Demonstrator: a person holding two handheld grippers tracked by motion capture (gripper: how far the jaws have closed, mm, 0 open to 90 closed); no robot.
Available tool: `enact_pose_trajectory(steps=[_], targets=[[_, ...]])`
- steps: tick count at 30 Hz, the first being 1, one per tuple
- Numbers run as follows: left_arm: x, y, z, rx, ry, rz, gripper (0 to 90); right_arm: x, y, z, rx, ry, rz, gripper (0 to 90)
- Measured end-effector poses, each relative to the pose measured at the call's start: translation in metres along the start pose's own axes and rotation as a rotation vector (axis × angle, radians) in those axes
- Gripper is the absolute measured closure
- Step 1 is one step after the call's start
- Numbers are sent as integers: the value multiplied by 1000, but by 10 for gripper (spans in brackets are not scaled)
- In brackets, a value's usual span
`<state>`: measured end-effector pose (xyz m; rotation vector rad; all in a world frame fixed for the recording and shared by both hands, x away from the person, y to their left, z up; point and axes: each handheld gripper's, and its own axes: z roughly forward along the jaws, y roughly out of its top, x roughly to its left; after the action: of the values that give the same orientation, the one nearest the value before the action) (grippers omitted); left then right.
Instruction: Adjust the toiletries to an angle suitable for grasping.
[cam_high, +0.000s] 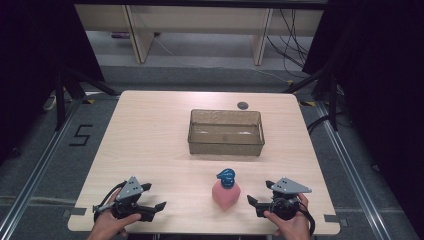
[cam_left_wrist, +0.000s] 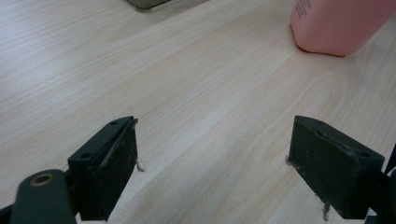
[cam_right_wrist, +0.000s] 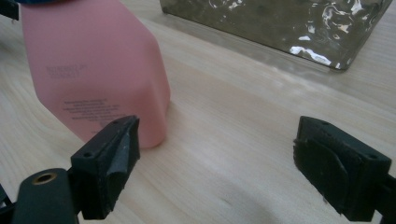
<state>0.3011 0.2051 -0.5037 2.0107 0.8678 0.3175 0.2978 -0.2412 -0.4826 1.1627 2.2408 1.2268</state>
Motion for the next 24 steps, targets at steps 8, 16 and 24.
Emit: enact_pose_trajectory(steps=[8,16,24], targets=[[0,0,0,-1,-1,-9,150,1,1,-2,-29,3,2,155],[0,1,-1,4,-7,-11,150,4,3,-2,-38,14,-7,156],[0,1,-1,4,-6,-11,149,10,3,-2,-55,41,23,156]])
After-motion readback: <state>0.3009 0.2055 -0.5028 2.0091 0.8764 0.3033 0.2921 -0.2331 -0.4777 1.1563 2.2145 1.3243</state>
